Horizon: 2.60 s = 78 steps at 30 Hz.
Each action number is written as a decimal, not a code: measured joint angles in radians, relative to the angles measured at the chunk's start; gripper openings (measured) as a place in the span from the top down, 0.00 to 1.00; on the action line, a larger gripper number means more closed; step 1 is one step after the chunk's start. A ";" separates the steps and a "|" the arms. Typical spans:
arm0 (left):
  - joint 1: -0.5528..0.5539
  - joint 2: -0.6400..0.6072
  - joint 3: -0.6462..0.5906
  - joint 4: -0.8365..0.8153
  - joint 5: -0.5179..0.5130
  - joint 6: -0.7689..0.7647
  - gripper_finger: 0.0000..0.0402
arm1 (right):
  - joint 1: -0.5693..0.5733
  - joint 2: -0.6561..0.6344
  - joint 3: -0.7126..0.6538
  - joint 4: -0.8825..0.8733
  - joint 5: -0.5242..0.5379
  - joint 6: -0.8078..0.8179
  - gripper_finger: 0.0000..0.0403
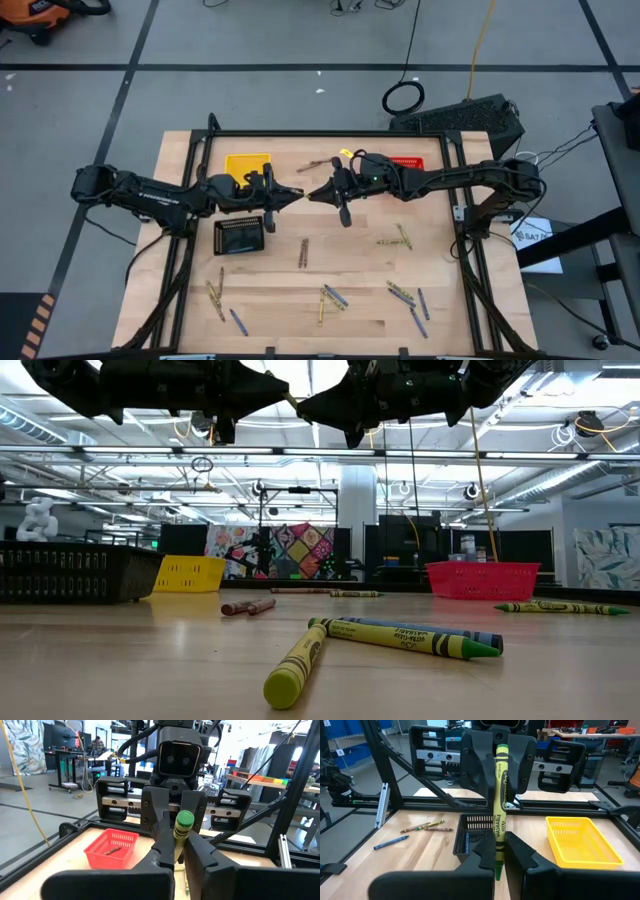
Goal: Sort crayons
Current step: Put the green crayon into the yellow bin
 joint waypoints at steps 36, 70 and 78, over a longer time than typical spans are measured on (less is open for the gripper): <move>0.133 -0.078 0.001 -0.396 -0.065 0.077 0.97 | 0.003 0.000 0.000 -0.056 0.060 0.127 0.76; 0.471 -0.343 0.000 -1.086 -0.136 0.203 0.97 | 0.007 0.000 0.000 -0.125 0.057 0.123 0.76; 0.524 -0.336 0.000 -1.131 -0.165 0.200 0.97 | 0.007 0.000 0.000 -0.216 0.045 0.137 0.76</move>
